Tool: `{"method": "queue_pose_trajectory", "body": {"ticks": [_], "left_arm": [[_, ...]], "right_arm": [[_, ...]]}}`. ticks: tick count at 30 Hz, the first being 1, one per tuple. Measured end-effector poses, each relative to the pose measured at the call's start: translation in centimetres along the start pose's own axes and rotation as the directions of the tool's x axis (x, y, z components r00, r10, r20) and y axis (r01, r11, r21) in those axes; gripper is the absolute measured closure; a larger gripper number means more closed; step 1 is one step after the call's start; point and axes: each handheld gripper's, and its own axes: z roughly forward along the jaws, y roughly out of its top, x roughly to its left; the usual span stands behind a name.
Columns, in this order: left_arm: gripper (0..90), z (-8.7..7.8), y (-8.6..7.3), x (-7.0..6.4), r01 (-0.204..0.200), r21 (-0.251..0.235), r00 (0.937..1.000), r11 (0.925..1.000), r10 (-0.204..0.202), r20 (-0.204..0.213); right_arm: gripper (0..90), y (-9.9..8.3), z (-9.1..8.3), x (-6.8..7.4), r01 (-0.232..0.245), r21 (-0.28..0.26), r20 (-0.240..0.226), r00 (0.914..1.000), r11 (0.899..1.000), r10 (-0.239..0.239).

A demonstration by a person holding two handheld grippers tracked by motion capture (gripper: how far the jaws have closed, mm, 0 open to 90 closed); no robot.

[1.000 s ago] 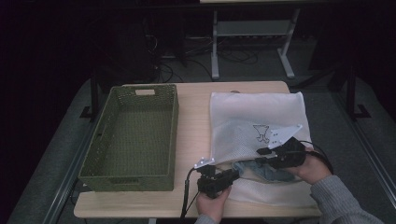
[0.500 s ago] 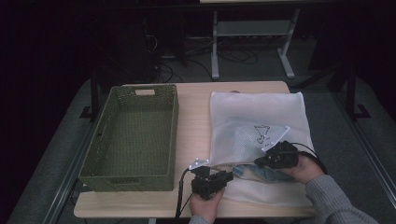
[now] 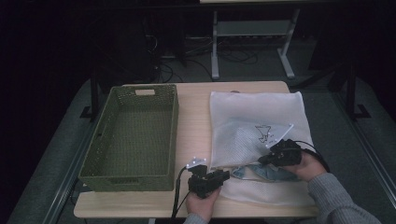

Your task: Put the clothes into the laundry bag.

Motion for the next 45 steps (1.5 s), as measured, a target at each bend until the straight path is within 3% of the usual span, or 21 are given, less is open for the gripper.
{"method": "queue_pose_trajectory", "body": {"ticks": [8, 13, 15, 22, 26, 36, 45], "left_arm": [[66.1, 1.4, 0.2, -0.4, 0.0, 0.015, 0.9994, 0.9999, -0.001, 0.034], [65.4, 0.9, 0.3, -0.8, -0.016, 0.023, 0.9986, 0.9996, 0.015, 0.051], [64.4, 0.5, 0.4, -0.8, -0.015, 0.024, 0.9986, 0.9996, 0.014, 0.052], [63.1, -1.4, 0.8, -0.4, -0.042, 0.024, 0.9984, 0.9988, 0.041, 0.038], [62.5, -1.9, 0.8, 0.0, -0.032, 0.033, 0.9992, 0.999, 0.031, 0.026], [61.3, -2.1, 0.4, 0.7, -0.022, 0.062, 0.9995, 0.9978, 0.021, 0.022], [59.3, -1.7, 0.1, 1.2, -0.008, 0.092, 0.9998, 0.9957, 0.006, 0.021]], "right_arm": [[89.1, -1.3, -0.4, -1.3, -0.046, 0.005, 0.025, 0.9986, 0.999, 0.046], [89.1, -2.0, -1.0, -1.8, -0.064, 0.005, 0.04, 0.9972, 0.998, 0.064], [88.7, -2.1, -1.3, -1.7, -0.071, -0.009, 0.025, 0.9972, 0.997, 0.071], [80.9, -0.9, -2.1, -0.4, -0.037, -0.07, -0.019, 0.9992, 0.997, 0.035], [76.1, 0.4, -2.4, 0.4, -0.009, -0.1, -0.033, 0.9994, 0.995, 0.006], [71.2, 3.0, -1.3, 1.5, 0.045, -0.105, -0.064, 0.9966, 0.993, -0.052], [67.8, 3.9, -0.7, 2.2, 0.073, -0.112, -0.073, 0.994, 0.991, -0.082]]}}
